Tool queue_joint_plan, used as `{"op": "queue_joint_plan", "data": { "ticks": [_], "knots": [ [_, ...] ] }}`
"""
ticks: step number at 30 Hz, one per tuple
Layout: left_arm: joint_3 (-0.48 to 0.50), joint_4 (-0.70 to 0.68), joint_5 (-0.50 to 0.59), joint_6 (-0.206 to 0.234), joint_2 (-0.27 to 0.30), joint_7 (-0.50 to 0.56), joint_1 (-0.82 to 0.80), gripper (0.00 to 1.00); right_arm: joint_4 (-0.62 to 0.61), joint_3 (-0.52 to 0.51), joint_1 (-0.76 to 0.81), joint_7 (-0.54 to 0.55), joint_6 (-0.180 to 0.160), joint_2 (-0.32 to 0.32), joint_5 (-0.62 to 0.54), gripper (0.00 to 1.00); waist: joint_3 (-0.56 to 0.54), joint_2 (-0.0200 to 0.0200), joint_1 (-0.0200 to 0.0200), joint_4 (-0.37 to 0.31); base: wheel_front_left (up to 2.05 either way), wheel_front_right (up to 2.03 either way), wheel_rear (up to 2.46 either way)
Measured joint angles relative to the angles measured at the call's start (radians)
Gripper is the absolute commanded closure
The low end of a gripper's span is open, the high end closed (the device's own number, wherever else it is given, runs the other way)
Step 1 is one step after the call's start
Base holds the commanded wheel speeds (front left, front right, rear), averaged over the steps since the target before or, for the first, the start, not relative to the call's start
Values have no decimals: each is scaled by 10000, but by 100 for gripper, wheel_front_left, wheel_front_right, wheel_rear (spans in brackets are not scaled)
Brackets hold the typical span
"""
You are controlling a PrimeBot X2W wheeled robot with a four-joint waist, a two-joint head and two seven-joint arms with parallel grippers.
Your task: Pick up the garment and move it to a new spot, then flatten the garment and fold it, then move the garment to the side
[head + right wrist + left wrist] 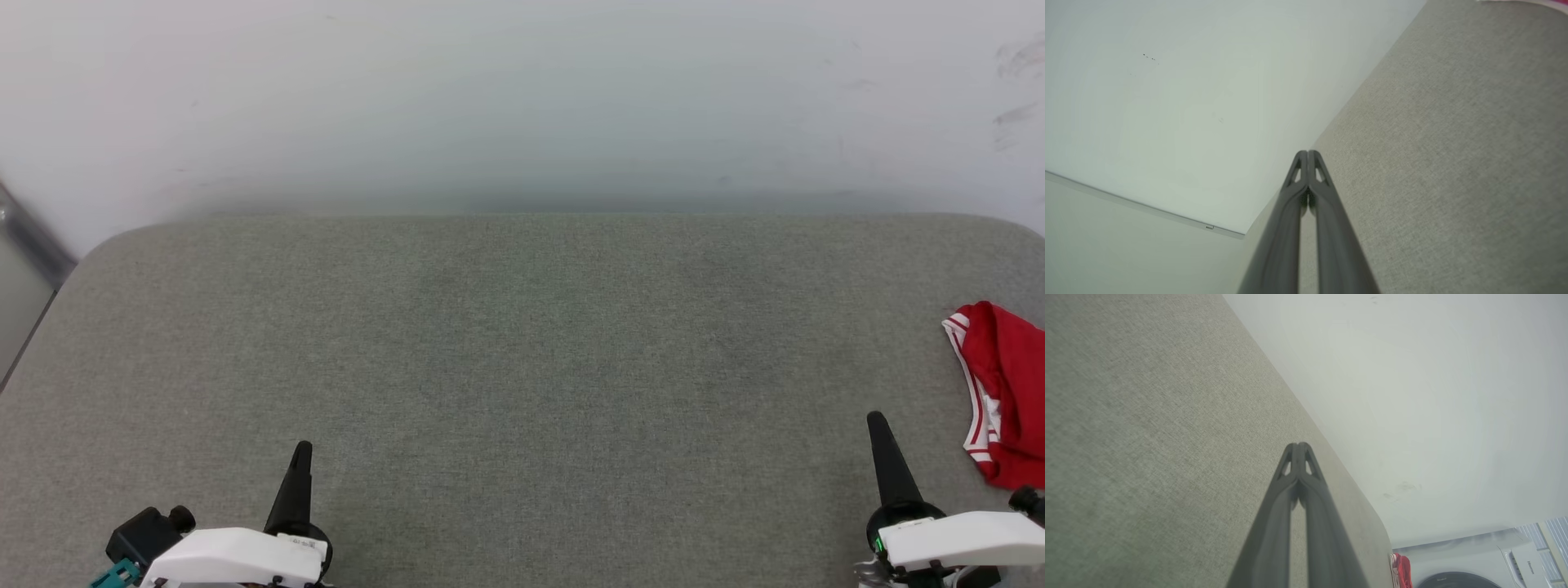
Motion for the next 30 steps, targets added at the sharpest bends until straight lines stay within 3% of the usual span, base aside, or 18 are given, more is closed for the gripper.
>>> {"op": "queue_joint_plan", "data": {
  "ticks": [30],
  "knots": [
    [380,265,-2928,-305,4,742,-576,100,332,-107,-571,782,0,-4,2826,100,99,0,0,-161,0,0,0]
  ]
}}
